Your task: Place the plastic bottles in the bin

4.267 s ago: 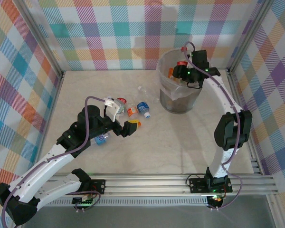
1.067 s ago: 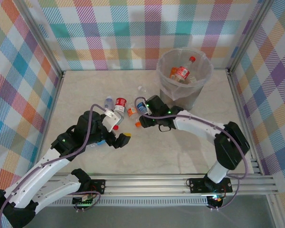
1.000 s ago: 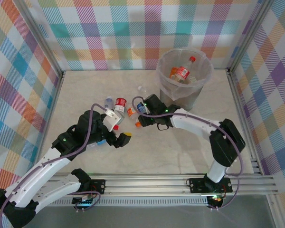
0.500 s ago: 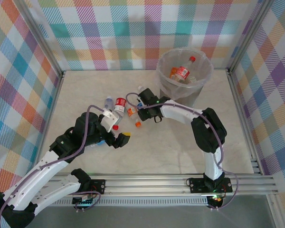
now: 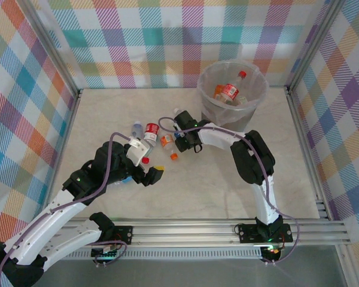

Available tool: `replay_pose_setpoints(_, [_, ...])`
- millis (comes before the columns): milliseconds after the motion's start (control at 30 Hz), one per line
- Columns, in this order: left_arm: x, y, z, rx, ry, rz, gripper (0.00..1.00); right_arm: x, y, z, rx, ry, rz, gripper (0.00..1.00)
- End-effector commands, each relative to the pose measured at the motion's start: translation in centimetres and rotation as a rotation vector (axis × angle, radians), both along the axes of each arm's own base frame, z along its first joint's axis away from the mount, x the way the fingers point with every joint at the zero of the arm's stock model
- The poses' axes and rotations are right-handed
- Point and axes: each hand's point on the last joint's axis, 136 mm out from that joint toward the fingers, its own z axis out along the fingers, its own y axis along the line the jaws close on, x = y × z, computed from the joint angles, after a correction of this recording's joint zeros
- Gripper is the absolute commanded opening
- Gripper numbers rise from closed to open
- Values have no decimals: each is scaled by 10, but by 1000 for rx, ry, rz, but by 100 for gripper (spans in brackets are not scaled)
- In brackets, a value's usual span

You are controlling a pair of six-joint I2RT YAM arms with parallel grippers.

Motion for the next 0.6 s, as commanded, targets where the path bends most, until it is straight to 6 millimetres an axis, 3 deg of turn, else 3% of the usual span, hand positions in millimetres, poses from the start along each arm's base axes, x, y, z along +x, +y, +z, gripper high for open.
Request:
replay_pose_setpoints(0, [1,5,-1,-13,0,27,100,3,7,4,10,-2,26,54])
replay_pose_setpoints(200, [2,7,1,-28,-10,47,100,4,6,4,-1,-7,28,46])
replay_pose_setpoints(567, [3,12,8,-63,-37,82,100,-14,-8,39,3,-53,36,41])
